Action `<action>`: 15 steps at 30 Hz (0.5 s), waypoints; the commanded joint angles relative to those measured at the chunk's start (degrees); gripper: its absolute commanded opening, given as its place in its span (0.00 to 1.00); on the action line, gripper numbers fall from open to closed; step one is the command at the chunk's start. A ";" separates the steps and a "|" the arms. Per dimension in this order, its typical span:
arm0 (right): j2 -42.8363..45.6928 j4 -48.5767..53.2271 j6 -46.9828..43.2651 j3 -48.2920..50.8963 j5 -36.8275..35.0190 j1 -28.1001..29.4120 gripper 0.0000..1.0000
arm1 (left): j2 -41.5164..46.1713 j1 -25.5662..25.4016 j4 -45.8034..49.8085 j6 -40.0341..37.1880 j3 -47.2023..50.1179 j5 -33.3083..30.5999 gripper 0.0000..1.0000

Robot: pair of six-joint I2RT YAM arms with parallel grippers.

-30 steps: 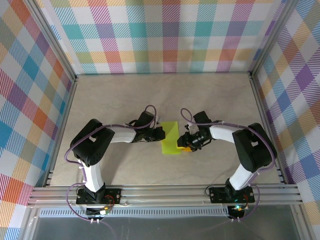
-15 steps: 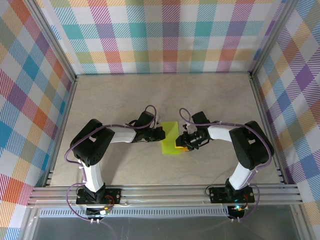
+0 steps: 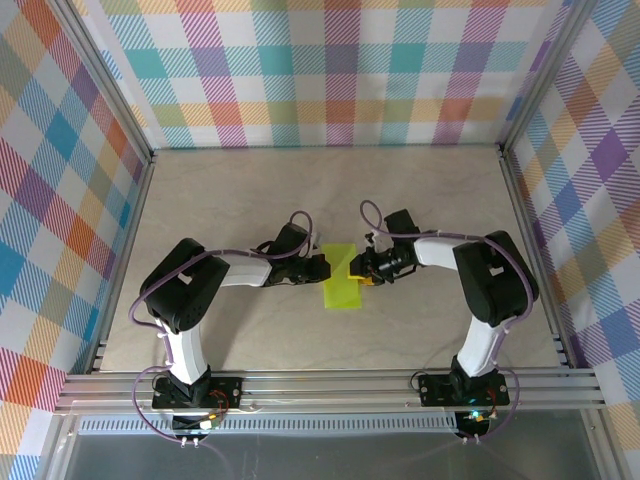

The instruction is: Fold a paper plane with a square sheet of paper (fold left side to right side)

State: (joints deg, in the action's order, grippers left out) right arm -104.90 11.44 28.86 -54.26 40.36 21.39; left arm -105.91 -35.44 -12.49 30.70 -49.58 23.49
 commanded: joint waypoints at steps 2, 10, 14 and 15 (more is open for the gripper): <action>-2.38 1.70 -3.00 -2.47 1.09 -0.86 0.31 | 0.01 -0.13 1.51 0.92 1.82 0.76 0.00; -3.95 2.00 -3.22 -2.78 0.92 -1.55 0.18 | 0.39 -0.15 1.13 1.12 1.17 0.25 0.00; -4.26 3.54 -3.46 -3.04 1.38 -1.53 0.06 | 1.35 0.02 2.78 0.22 -0.52 -0.40 0.00; -4.21 3.87 -3.43 -2.98 1.47 -1.61 0.04 | 1.93 0.02 3.58 -0.43 -1.20 -0.88 0.02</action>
State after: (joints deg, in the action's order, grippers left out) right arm -108.29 13.10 26.39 -56.34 40.38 20.16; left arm -105.82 -35.44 -12.38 31.68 -49.67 23.44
